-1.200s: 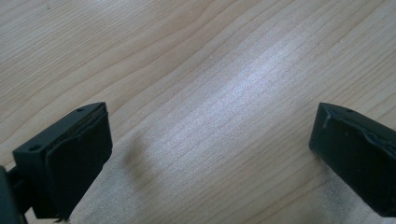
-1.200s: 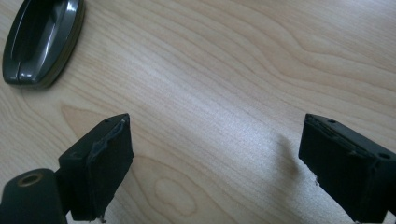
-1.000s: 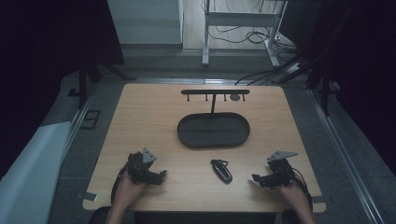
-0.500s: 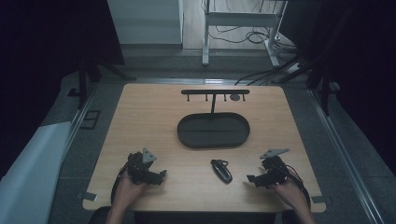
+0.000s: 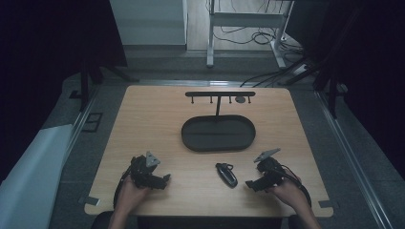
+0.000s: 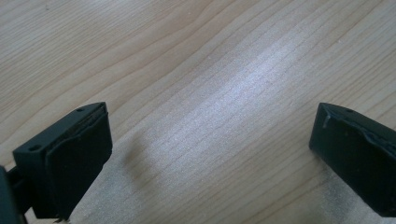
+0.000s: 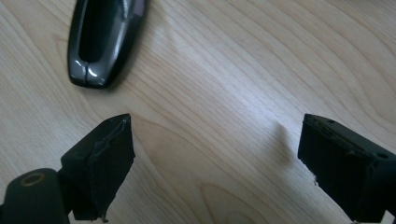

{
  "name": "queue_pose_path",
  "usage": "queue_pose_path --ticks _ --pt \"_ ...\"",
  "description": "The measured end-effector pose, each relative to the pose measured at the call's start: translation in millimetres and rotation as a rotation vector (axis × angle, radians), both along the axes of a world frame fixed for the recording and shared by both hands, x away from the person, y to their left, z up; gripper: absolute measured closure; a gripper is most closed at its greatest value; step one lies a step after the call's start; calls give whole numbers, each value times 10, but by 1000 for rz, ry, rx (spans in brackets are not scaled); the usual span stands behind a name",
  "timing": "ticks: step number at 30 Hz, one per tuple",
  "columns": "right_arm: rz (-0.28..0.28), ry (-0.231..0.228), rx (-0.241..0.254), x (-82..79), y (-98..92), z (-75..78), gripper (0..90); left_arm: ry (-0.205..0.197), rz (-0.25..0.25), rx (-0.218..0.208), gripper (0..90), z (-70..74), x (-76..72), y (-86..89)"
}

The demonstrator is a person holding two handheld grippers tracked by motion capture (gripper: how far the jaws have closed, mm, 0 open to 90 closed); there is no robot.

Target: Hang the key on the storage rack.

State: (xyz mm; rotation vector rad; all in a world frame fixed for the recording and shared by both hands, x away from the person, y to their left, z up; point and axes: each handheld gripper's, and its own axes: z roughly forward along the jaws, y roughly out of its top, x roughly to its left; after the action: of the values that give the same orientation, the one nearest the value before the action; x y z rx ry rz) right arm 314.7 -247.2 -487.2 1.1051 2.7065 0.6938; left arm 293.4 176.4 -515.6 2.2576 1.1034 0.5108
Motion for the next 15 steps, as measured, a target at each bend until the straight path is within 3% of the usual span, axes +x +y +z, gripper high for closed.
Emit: queue_pose_path --ticks 15 --pt "64 77 -94 111 399 116 135 0 -1 -5 0 -3 -1 -7"
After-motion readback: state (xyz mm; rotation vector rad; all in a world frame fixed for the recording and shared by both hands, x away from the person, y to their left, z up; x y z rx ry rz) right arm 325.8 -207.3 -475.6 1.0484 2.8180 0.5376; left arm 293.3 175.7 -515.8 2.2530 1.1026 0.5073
